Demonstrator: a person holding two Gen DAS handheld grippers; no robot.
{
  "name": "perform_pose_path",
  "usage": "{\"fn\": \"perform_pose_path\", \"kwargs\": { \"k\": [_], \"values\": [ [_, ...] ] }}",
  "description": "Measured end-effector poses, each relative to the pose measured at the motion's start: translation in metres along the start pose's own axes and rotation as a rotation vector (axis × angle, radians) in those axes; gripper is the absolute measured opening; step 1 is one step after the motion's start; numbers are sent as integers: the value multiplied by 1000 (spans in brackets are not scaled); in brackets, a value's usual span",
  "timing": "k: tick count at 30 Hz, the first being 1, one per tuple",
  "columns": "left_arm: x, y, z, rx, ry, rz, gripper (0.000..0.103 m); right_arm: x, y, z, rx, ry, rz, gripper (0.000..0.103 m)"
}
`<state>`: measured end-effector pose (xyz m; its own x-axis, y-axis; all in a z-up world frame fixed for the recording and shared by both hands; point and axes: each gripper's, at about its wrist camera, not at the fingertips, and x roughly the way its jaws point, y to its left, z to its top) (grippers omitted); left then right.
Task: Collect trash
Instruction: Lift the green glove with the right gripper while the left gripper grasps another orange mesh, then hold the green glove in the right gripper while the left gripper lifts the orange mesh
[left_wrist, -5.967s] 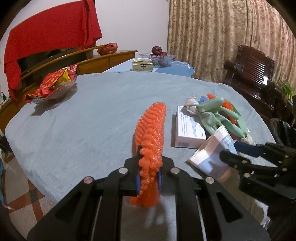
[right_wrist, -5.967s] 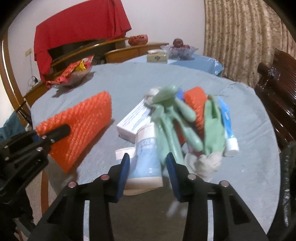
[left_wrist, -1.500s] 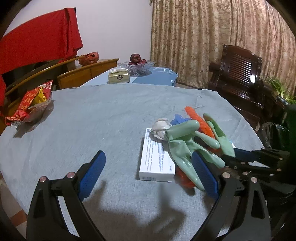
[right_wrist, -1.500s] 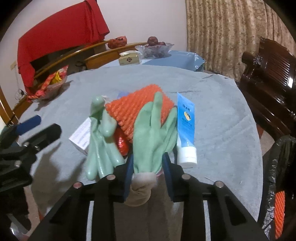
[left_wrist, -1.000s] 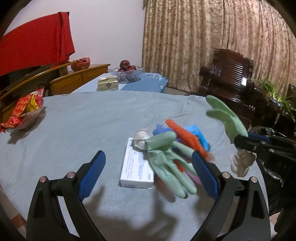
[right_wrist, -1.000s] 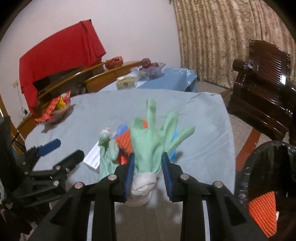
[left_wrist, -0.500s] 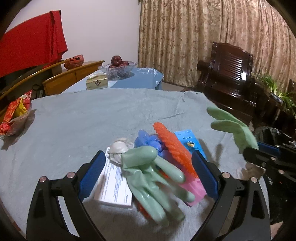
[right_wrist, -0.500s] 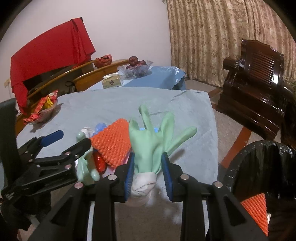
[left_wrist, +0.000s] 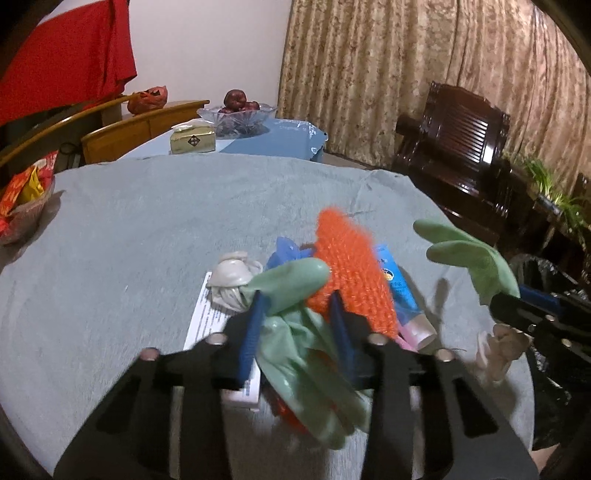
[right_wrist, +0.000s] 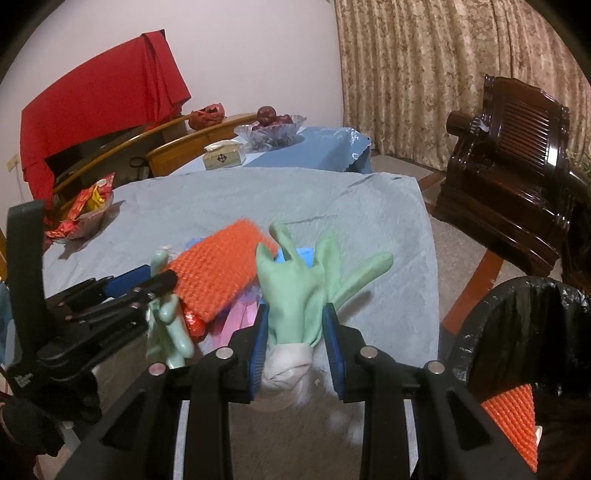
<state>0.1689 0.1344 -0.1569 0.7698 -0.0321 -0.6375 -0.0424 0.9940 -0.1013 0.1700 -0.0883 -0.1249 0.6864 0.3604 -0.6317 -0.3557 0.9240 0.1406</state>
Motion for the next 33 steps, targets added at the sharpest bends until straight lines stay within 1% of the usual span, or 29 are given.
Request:
{"fn": "perform_pose_path", "kwargs": {
  "k": [2, 5, 7, 10, 12, 14, 15, 16, 17, 18, 19, 21, 23, 26, 30, 31, 32, 33],
  "values": [
    [-7, 3, -1, -7, -6, -10, 24, 0, 1, 0, -2, -1, 0, 29],
    [-15, 6, -3, -22, -12, -19, 17, -3, 2, 1, -7, -6, 2, 29],
    [-21, 10, -4, -36, -15, -24, 14, -5, 3, 1, -11, -10, 4, 29],
    [-30, 14, -5, -50, -12, -45, 14, -6, 4, 0, -12, -9, 6, 29],
    [-29, 13, -10, -32, 4, -36, 17, -5, 6, -1, -11, -4, 9, 29],
    [-28, 13, -14, -24, 20, -34, 25, -5, 8, -2, -15, 1, 10, 29],
    [-28, 13, -15, -21, 22, -31, 28, -5, 8, -2, -18, 2, 9, 29],
    [-28, 13, -15, -20, 23, -27, 34, -6, 9, -2, -20, 2, 8, 29],
    [-28, 14, -16, -20, 26, -26, 45, -6, 8, -1, -21, 3, 8, 29],
    [-29, 15, -16, -23, 28, -26, 50, -6, 8, -1, -20, 2, 6, 29],
    [-30, 16, -17, -24, 25, -25, 54, -7, 7, -1, -18, 1, 5, 29],
    [-32, 17, -17, -17, 21, -26, 57, -7, 7, -1, -16, 1, 2, 29],
    [-35, 16, -19, -9, 17, -21, 65, -7, 7, 0, -15, 2, -1, 29],
    [-33, 13, -22, 3, 28, -21, 70, -8, 7, -1, -19, 3, -1, 29],
    [-25, 7, -33, 18, 67, -14, 69, -7, 7, -2, -17, 6, -3, 29],
    [-22, 6, -34, 18, 76, -14, 67, -6, 6, -2, -18, 7, -4, 29],
    [-20, 6, -34, 15, 80, -23, 59, -6, 6, -2, -18, 8, -6, 29],
    [-19, 6, -35, 15, 83, -31, 55, -6, 5, -2, -17, 8, -7, 29]
  ]
}}
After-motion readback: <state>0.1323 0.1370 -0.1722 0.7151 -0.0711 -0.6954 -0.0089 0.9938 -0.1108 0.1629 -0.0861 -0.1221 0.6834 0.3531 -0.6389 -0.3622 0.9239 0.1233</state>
